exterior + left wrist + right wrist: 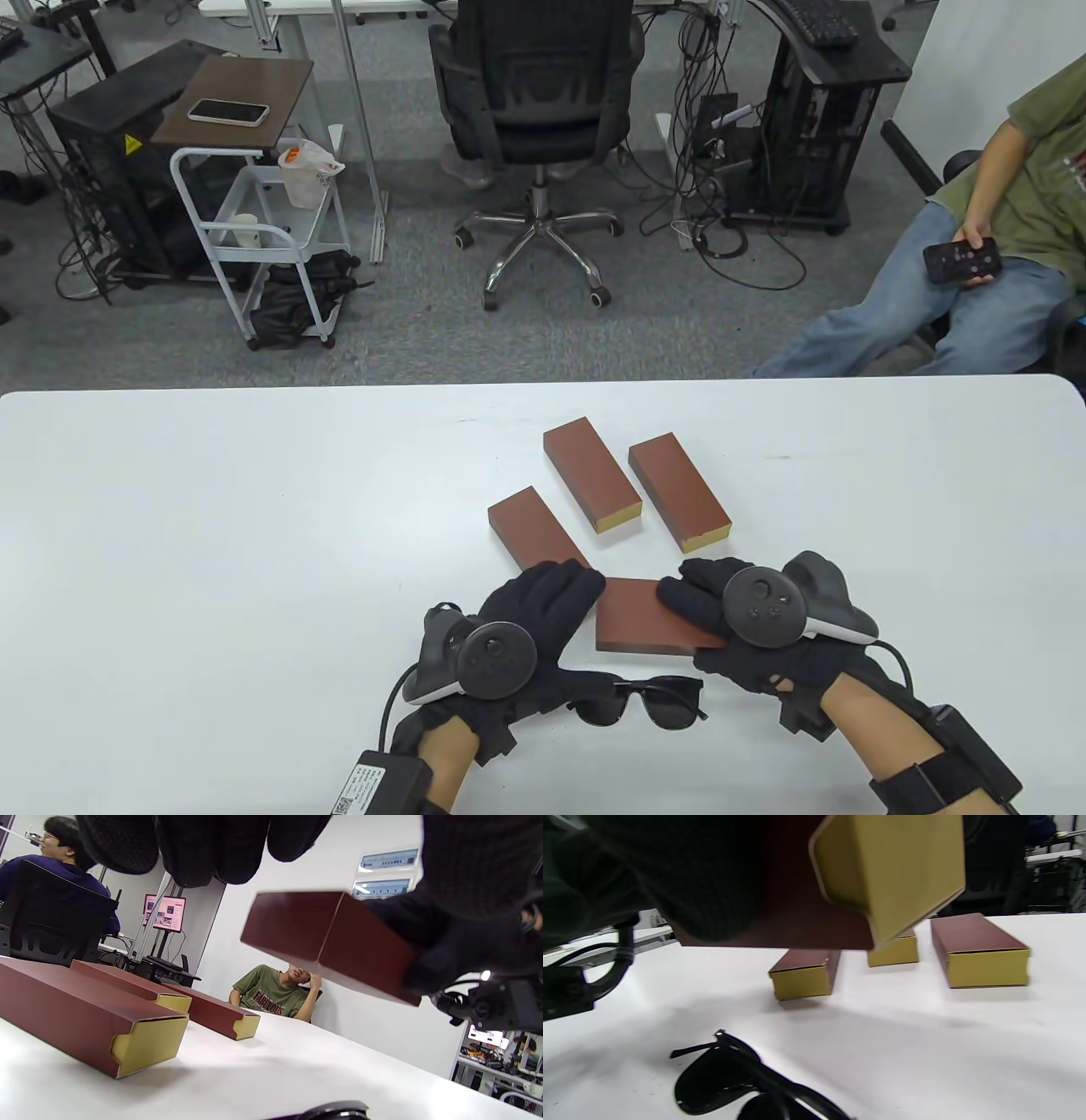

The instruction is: Slide to open storage boxes and store sunglasses

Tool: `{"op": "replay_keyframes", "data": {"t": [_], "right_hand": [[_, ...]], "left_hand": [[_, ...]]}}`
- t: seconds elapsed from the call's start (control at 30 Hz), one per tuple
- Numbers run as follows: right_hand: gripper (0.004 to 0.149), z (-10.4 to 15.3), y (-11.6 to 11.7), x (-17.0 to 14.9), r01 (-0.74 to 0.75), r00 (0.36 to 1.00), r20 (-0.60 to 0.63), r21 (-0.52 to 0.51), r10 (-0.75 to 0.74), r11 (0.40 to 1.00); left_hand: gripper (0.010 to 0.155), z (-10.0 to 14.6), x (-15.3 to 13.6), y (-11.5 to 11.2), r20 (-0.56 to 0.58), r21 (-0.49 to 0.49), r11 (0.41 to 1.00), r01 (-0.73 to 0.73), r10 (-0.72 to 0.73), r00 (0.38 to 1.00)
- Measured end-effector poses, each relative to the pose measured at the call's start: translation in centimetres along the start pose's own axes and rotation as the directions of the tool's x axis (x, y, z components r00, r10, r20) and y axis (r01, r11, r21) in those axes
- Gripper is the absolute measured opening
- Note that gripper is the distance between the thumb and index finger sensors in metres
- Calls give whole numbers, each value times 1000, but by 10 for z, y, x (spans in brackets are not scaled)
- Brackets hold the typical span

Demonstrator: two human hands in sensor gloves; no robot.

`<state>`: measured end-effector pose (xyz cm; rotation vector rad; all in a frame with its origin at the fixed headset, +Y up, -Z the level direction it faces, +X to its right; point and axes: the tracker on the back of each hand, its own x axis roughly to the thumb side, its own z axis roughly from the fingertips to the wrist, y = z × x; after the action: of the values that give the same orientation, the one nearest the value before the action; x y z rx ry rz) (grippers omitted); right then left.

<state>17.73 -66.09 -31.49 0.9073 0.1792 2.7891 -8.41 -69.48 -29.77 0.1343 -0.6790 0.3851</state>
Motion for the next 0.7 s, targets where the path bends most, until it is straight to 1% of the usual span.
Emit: {"op": "replay_keyframes", "data": {"t": [0.13,0.23,0.3,0.4,0.47,0.57,0.7], "right_hand": [[75,-4,3,16,7,999,54,-7,-6,1000],[75,-3,5,22,4,998,63,-6,-4,1000],[76,-3,7,23,0,997,74,-11,0,1000],[77,-1,12,24,10,996,85,-20,-8,1000],[77,1,14,22,2,995,99,-46,2,999],[81,6,16,13,26,997,80,-132,-16,991],[88,14,19,-5,70,997,31,-158,-66,985]], "left_hand": [[101,-1,1,-4,3,-58,998,12,-12,1000],[101,-1,1,-4,-6,-98,995,16,-17,1000],[96,-1,1,-4,-17,-97,995,20,-21,1000],[93,-2,0,-4,-23,-125,991,-50,48,999],[94,-2,-1,-3,-33,-126,988,-87,84,996],[94,-1,-6,-1,-60,-132,985,-113,106,993],[94,2,-14,3,-84,-128,981,-144,134,987]]}}
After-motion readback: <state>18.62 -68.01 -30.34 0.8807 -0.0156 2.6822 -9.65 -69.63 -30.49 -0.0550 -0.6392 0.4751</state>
